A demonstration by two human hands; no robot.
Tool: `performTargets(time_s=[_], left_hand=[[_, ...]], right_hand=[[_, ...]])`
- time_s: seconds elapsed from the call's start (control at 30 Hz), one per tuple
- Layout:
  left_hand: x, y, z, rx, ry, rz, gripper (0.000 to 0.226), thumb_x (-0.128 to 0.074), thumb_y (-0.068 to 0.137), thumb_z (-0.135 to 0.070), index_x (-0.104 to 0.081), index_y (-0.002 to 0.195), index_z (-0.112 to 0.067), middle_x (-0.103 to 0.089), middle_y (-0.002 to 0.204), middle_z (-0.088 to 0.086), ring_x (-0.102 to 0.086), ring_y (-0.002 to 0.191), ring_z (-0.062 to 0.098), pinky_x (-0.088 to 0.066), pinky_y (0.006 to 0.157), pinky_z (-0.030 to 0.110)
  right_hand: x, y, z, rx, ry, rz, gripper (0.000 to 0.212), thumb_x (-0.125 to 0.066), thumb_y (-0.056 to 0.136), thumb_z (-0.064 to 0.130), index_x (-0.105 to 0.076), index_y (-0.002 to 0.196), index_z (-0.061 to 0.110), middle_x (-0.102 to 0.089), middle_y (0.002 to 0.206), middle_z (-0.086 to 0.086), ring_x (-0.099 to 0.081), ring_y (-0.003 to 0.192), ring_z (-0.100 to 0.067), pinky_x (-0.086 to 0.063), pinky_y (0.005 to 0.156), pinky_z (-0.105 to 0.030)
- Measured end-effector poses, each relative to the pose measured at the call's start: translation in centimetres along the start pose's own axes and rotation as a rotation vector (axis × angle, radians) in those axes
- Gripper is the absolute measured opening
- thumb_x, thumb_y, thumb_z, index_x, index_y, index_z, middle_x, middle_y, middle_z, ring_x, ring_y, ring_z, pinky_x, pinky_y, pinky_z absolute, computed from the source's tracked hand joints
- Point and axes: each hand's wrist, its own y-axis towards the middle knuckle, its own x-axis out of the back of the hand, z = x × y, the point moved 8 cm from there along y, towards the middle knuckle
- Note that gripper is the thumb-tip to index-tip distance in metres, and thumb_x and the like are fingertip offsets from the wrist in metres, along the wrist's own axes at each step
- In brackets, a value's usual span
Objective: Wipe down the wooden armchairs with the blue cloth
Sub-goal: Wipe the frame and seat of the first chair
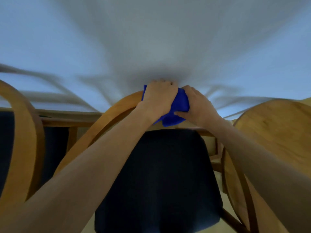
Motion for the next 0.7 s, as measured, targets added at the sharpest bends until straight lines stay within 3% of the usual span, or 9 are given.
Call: performTargets(time_s=[0.1, 0.17, 0.3, 0.4, 0.5, 0.6, 0.7], left_hand=[[-0.5, -1.4, 2.8, 0.053, -0.215, 0.034, 0.086, -0.083, 0.061, -0.044, -0.041, 0.129, -0.012, -0.052, 0.122, 0.007, -0.052, 0.109, 0.028, -0.043, 0.083, 0.038], [-1.2, -3.2, 5.2, 0.15, -0.28, 0.01, 0.102, -0.084, 0.057, -0.048, -0.035, 0.137, -0.011, -0.049, 0.125, 0.009, -0.051, 0.112, 0.029, -0.043, 0.085, 0.041], [-2.7, -5.4, 6.9, 0.234, -0.256, -0.014, 0.094, -0.079, 0.068, -0.03, -0.026, 0.143, -0.007, -0.052, 0.122, 0.012, -0.054, 0.108, 0.033, -0.043, 0.085, 0.042], [-3.0, -5.7, 7.3, 0.271, -0.319, -0.03, 0.077, -0.079, 0.07, -0.023, -0.037, 0.133, -0.007, -0.055, 0.12, 0.013, -0.053, 0.107, 0.034, -0.041, 0.086, 0.042], [-2.7, -5.8, 7.2, 0.265, -0.269, -0.062, 0.062, -0.08, 0.073, -0.026, -0.043, 0.12, -0.011, -0.055, 0.112, 0.011, -0.055, 0.099, 0.032, -0.043, 0.082, 0.041], [-2.1, -4.8, 5.0, 0.226, -0.057, -0.068, 0.074, -0.082, 0.07, -0.036, -0.04, 0.125, -0.009, -0.053, 0.116, 0.013, -0.054, 0.104, 0.032, -0.044, 0.089, 0.046], [-1.4, -1.9, 0.2, 0.066, 0.062, -0.107, 0.076, -0.08, 0.071, -0.038, -0.041, 0.131, -0.012, -0.049, 0.128, 0.014, -0.048, 0.117, 0.033, -0.037, 0.099, 0.048]], right_hand=[[0.4, 0.9, 2.5, 0.116, -0.084, -0.003, 0.095, -0.084, 0.058, 0.055, -0.043, 0.135, 0.018, -0.057, 0.124, 0.0, -0.057, 0.107, -0.023, -0.046, 0.085, -0.037], [-0.2, 2.0, 5.2, 0.242, -0.125, -0.023, 0.101, -0.082, 0.058, 0.061, -0.041, 0.141, 0.022, -0.057, 0.129, 0.001, -0.057, 0.111, -0.022, -0.045, 0.091, -0.036], [-1.0, 3.5, 6.3, 0.256, -0.253, -0.113, 0.071, -0.072, 0.064, 0.069, -0.052, 0.118, 0.027, -0.062, 0.102, 0.01, -0.062, 0.09, -0.018, -0.036, 0.067, -0.028], [-0.5, 1.8, 1.9, 0.157, -0.13, -0.152, 0.07, -0.07, 0.067, 0.07, -0.049, 0.116, 0.024, -0.063, 0.105, 0.007, -0.061, 0.091, -0.021, -0.039, 0.067, -0.031], [-0.1, -2.1, -5.3, -0.079, -0.151, -0.18, 0.065, -0.069, 0.073, 0.067, -0.046, 0.114, 0.021, -0.065, 0.102, 0.003, -0.063, 0.088, -0.028, -0.039, 0.066, -0.035], [-0.9, -3.5, -8.3, -0.173, -0.272, -0.102, 0.063, -0.067, 0.078, 0.06, -0.043, 0.119, 0.019, -0.065, 0.104, 0.001, -0.064, 0.085, -0.028, -0.038, 0.065, -0.034], [-0.8, -2.2, -6.9, -0.117, -0.224, -0.091, 0.062, -0.071, 0.075, 0.058, -0.042, 0.116, 0.02, -0.063, 0.099, 0.002, -0.063, 0.082, -0.025, -0.039, 0.063, -0.033]])
